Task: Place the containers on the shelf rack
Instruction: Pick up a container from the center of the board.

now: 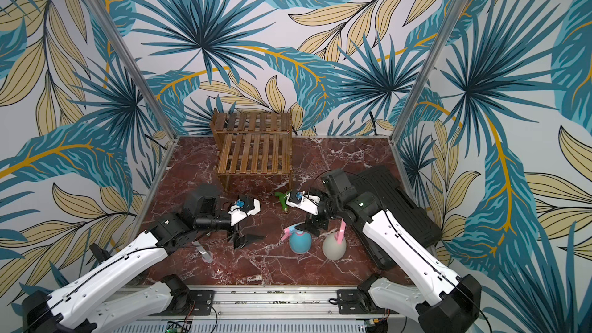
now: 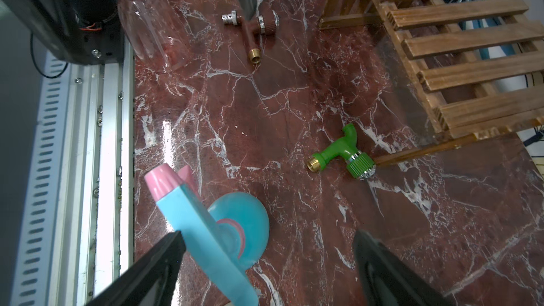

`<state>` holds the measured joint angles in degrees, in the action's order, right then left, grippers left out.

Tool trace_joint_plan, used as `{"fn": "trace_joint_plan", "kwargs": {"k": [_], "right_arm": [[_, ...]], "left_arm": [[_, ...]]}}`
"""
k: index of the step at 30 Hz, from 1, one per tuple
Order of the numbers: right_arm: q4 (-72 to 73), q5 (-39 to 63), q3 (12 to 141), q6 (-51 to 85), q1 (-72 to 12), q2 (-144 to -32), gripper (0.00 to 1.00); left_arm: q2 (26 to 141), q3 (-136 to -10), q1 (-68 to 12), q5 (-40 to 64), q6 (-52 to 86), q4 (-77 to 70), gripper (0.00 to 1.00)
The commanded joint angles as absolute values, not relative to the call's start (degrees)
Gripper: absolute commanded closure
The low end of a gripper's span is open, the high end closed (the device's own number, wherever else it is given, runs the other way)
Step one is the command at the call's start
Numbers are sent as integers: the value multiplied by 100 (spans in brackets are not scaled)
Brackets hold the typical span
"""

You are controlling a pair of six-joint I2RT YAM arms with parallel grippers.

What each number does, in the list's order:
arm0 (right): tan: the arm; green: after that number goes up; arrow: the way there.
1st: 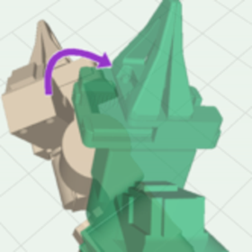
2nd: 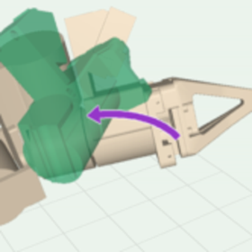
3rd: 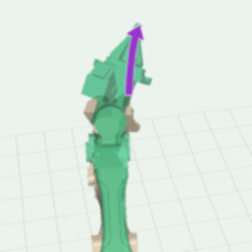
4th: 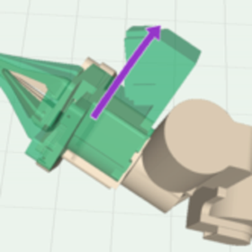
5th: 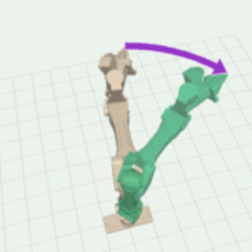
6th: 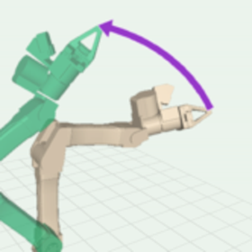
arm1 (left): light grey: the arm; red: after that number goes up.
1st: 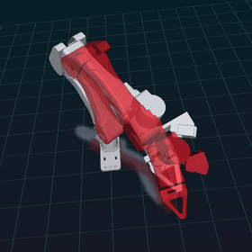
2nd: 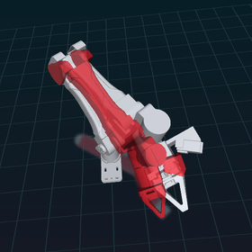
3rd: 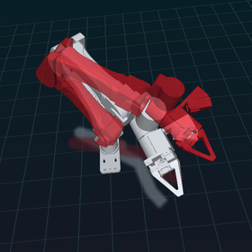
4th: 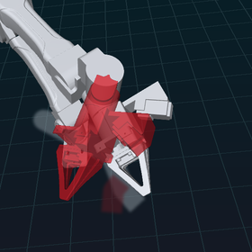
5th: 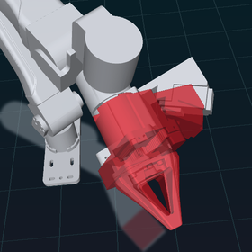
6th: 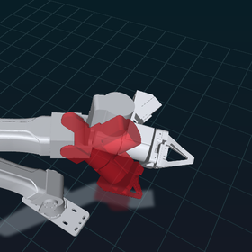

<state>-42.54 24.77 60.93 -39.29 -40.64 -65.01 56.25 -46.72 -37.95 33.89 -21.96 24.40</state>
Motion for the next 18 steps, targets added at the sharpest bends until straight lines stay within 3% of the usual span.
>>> {"fn": "trace_joint_plan", "kwargs": {"k": [1, 10, 13, 18], "right_arm": [[-4592, 2563, 5935, -4115, -4178, -6624, 4], [-4518, 2367, 5811, -4122, -4211, -6592, 7], [-4479, 2480, 5757, -4111, -4210, -6622, 17], [-4447, 2585, 5579, -4087, -4211, -6645, 41]], "left_arm": [[5643, -4600, -3841, 3278, -2354, 2192, 0], [5893, -4539, -4035, 3351, -2166, 1889, 0], [6009, -4531, -4087, 3406, -2110, 1805, 0], [6034, -4500, -4096, 3490, -2091, 1774, 0]]}}
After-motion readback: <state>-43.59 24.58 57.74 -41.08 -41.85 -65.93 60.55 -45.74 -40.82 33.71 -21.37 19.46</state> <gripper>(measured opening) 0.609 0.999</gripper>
